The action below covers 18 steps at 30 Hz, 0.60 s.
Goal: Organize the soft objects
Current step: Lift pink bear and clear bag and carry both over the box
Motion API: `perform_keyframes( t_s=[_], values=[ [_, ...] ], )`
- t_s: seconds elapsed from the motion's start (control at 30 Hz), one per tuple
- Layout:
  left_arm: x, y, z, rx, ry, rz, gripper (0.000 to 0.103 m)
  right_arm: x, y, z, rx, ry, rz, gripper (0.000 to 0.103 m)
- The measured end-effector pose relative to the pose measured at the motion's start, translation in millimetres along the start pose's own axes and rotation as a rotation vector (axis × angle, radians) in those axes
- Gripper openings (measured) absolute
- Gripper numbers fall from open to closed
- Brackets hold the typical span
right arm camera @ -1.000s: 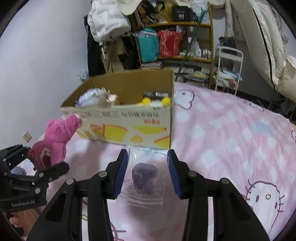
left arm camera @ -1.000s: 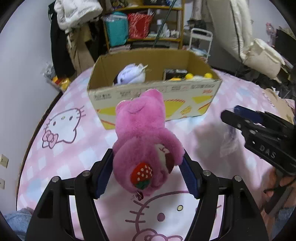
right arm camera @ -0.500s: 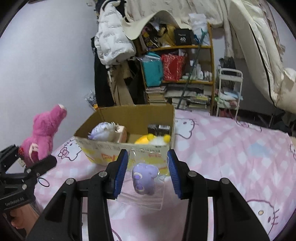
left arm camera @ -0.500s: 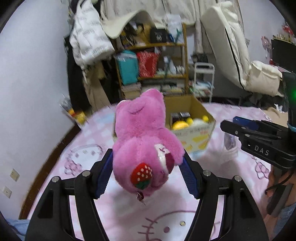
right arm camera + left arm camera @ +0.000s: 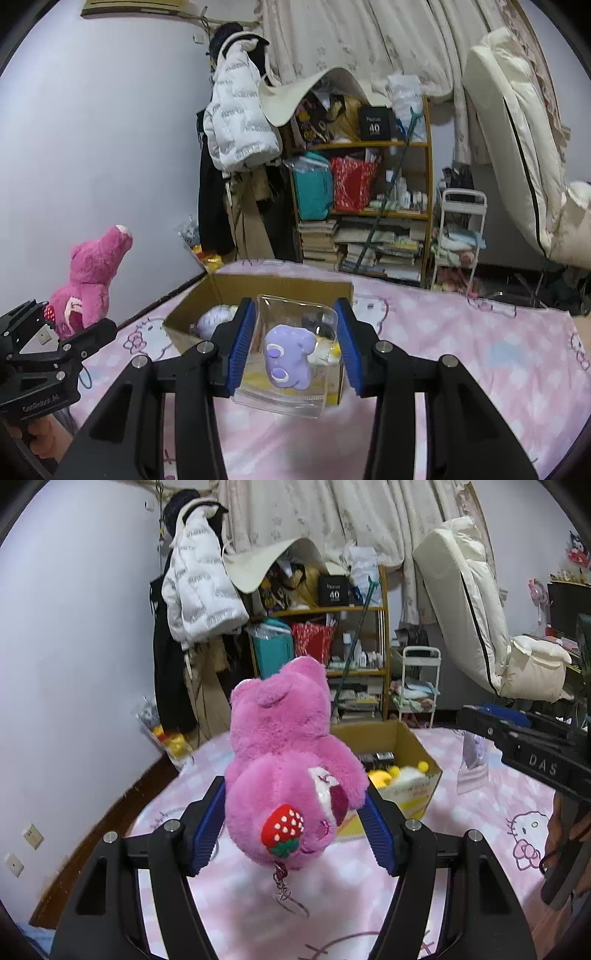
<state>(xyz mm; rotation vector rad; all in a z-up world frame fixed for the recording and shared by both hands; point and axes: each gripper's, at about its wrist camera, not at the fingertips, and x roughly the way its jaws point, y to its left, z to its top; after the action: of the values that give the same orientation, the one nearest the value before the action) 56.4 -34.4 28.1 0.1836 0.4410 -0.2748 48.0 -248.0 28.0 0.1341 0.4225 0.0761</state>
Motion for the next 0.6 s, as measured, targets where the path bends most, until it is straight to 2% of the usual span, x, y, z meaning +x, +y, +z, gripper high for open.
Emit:
perform_keyframes(
  t_s=[0.27, 0.6],
  values=[
    [9.7, 7.2, 23.8, -0.003, -0.045, 0.010, 0.068, 10.0, -10.0, 21.3, -0.001, -0.068, 0.026, 0.046],
    [58.6, 6.6, 36.1, 0.026, -0.022, -0.013, 0.068, 50.8, -15.1, 40.4, 0.004, -0.058, 0.091, 0.047]
  ],
)
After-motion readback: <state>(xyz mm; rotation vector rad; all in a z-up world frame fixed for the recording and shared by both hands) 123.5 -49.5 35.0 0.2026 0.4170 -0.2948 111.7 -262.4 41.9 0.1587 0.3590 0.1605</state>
